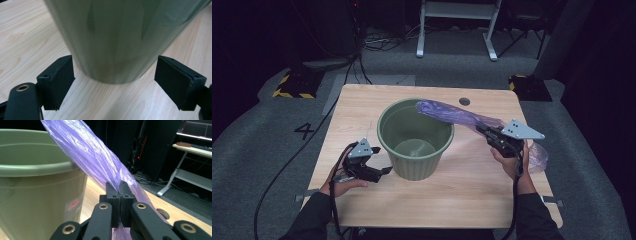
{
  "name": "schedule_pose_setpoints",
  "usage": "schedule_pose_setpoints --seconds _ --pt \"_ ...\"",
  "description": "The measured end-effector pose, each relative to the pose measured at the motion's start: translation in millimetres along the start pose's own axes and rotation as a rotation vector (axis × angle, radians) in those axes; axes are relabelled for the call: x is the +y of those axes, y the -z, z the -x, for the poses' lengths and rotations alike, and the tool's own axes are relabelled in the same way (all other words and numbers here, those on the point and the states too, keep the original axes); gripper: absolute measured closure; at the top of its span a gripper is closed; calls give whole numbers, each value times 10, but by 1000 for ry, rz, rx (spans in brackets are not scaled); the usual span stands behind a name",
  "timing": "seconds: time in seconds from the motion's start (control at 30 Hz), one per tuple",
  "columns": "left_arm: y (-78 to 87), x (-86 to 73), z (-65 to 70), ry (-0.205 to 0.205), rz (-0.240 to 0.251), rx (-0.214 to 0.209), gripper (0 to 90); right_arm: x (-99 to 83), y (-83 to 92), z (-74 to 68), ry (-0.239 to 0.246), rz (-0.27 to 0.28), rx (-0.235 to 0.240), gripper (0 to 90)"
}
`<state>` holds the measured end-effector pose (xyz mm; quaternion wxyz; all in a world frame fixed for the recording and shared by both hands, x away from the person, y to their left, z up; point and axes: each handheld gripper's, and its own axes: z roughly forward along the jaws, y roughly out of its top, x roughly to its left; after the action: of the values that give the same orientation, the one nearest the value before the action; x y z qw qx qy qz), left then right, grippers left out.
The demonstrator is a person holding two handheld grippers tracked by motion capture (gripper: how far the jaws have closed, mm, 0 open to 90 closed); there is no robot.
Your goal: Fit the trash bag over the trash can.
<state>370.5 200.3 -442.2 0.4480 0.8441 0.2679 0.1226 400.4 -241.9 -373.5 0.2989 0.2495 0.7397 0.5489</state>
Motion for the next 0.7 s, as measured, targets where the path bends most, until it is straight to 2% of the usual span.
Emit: schedule_pose_setpoints --seconds 0.1,0.2,0.43,0.7 --pt "-45 44 26 -4 10 -20 156 19 5 -31 16 7 12 898" --pt "-80 78 35 -4 11 -14 151 38 12 -59 28 14 29 898" --pt "-127 113 35 -2 13 -35 151 77 18 -104 53 17 62 897" --pt "-267 239 97 -28 5 -46 152 82 -4 -124 69 0 81 892"
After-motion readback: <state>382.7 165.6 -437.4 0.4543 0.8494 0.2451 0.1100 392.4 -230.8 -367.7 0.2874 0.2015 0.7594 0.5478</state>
